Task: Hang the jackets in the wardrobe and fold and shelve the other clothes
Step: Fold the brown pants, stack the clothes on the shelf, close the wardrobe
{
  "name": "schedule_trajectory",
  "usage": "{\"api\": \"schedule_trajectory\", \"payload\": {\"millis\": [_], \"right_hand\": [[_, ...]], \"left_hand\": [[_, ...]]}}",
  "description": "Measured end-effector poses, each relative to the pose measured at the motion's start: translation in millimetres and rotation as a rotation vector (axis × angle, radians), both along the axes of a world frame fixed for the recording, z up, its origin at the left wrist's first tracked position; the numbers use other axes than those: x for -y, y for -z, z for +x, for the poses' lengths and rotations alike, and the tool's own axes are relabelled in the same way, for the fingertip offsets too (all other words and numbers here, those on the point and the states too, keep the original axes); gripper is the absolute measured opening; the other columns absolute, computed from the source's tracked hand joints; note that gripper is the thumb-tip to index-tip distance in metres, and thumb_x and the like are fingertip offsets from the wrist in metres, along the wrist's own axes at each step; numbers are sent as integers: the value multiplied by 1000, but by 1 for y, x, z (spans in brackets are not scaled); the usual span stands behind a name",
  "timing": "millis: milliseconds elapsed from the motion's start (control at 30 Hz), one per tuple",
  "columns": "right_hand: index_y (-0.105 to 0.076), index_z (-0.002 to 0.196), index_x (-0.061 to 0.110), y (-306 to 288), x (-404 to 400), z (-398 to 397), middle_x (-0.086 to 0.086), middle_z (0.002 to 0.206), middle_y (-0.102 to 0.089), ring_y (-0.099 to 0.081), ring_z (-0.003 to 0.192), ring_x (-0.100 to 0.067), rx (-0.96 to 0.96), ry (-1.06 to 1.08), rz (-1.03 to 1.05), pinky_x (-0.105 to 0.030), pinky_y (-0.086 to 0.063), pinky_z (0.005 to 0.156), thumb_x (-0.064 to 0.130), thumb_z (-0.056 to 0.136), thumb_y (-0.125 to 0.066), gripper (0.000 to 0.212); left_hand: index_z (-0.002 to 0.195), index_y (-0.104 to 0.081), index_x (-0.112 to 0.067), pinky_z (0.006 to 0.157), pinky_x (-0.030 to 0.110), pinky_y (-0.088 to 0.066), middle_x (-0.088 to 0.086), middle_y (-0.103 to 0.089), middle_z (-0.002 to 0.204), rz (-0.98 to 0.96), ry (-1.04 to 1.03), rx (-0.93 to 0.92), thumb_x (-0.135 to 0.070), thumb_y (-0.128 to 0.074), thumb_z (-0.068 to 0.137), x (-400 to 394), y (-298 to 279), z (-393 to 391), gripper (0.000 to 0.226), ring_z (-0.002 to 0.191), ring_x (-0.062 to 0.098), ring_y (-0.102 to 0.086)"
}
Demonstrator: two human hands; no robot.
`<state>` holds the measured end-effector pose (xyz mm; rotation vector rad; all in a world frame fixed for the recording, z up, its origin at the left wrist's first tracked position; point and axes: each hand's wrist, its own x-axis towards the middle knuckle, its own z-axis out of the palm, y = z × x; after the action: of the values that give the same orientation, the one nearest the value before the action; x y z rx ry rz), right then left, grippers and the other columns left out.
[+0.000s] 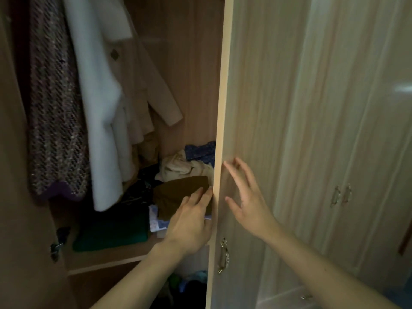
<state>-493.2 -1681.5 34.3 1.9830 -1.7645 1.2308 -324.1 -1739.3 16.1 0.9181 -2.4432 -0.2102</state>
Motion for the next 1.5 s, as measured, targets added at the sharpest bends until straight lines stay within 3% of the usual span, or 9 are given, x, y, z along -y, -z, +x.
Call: {"api": "schedule_trajectory", "payload": {"millis": [100, 300, 467, 733, 967, 1233, 1333, 1400, 1500], "right_hand": [[0, 153, 45, 3, 23, -1, 12, 162, 18, 7, 152, -15, -17, -21, -9, -57, -23, 118, 8, 79, -78, 114], [0, 155, 40, 14, 70, -15, 2, 160, 30, 24, 148, -23, -72, 55, -19, -66, -8, 116, 38, 75, -80, 113], [-4, 157, 30, 21, 107, -14, -8, 162, 22, 20, 148, -32, -137, 74, -68, -67, -18, 114, 53, 80, -63, 100], [-5, 157, 28, 32, 151, -24, -15, 163, 10, 10, 149, -40, -300, 193, -66, -61, -13, 117, 52, 75, -75, 111], [-10, 157, 31, 30, 179, -28, -12, 164, 4, 4, 150, -39, -303, 236, -24, -59, -21, 117, 40, 72, -81, 111], [-9, 156, 32, 31, 187, -34, -10, 165, 3, 4, 150, -37, -311, 237, -12, -57, -18, 115, 45, 73, -80, 110], [-9, 156, 32, 30, 185, -31, -10, 165, 4, 6, 150, -37, -290, 204, -23, -57, -16, 115, 43, 73, -80, 110], [-12, 157, 30, 31, 182, -29, -11, 165, 4, 8, 150, -36, -257, 160, -47, -57, -13, 117, 42, 75, -78, 106], [-8, 157, 20, 33, 179, -20, -12, 164, 10, 14, 149, -34, -188, 107, -18, -59, -11, 119, 40, 79, -73, 104]], "left_hand": [[157, -9, -34, 113, 32, -27, -4, -12, 164, -18, -9, 25, -28, -51, 94, 13, -3, 5, 76, 145, 21, -21], [158, -6, -30, 118, 35, -27, -5, -13, 164, -16, -61, 28, -28, -50, 93, 42, 0, 6, 78, 146, 21, -20], [157, -7, -29, 117, 38, -32, -4, -17, 163, -19, -159, 53, -16, -52, 88, 73, 1, 1, 83, 145, 22, -24], [153, -25, -23, 105, 34, -44, -1, -40, 150, -30, -240, 11, -12, -49, 83, 111, -6, -19, 74, 127, 20, -44], [156, 5, -27, 91, 39, -49, 3, -43, 141, 92, -319, 94, -37, -43, 85, 126, -6, -32, 86, 109, 22, -49], [154, 6, -37, 81, 37, -51, -1, -48, 131, 95, -354, 49, -18, -50, 86, 134, 7, -30, 90, 97, 17, -48], [155, -1, -34, 92, 38, -49, -1, -40, 146, 86, -353, 56, -22, -48, 88, 127, 6, -27, 84, 113, 20, -48], [157, -6, -32, 112, 39, -37, -3, -24, 160, 74, -385, 109, -23, -48, 92, 121, 10, -19, 78, 139, 22, -33], [156, -18, -28, 117, 39, -30, -3, -15, 164, 71, -475, 203, -25, -47, 95, 113, 18, 6, 68, 148, 22, -19]]}}
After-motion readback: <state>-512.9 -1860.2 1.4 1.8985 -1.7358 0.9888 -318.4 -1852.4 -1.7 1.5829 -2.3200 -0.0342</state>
